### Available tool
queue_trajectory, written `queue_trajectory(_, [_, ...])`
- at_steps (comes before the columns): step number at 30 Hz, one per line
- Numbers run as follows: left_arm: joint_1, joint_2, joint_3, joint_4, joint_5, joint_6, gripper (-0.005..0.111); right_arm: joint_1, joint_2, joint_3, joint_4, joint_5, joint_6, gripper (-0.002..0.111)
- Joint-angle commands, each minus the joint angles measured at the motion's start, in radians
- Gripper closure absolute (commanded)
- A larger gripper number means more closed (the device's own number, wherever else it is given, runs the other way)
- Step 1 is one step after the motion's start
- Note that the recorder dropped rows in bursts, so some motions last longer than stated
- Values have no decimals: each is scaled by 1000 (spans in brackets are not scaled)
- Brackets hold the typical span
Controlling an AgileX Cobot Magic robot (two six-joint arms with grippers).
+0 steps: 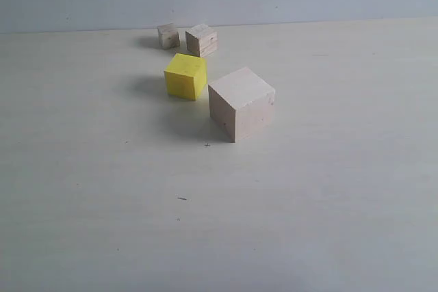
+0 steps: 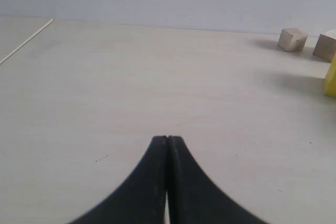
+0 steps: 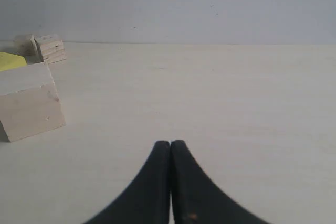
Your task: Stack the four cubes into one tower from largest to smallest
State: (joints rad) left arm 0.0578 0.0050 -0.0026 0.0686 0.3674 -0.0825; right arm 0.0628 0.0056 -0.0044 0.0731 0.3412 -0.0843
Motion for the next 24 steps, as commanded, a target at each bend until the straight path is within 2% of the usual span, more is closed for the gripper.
queue_trajectory(1, [1,-5,3,-1,-10,3,107,-6,-6,4,-2,-4,2,108])
queue_trajectory(22, [1,-5,3,-1,-13,3,107,-4,-6,4,-2,-4,5,108])
queue_trajectory(23, [1,-5,3,-1,-22,3,107,-4,-6,4,-2,-4,5,108])
queue_trajectory(24, [1,-5,3,-1,-86,-2,107,-4,-6,4,-2,-4,5,108])
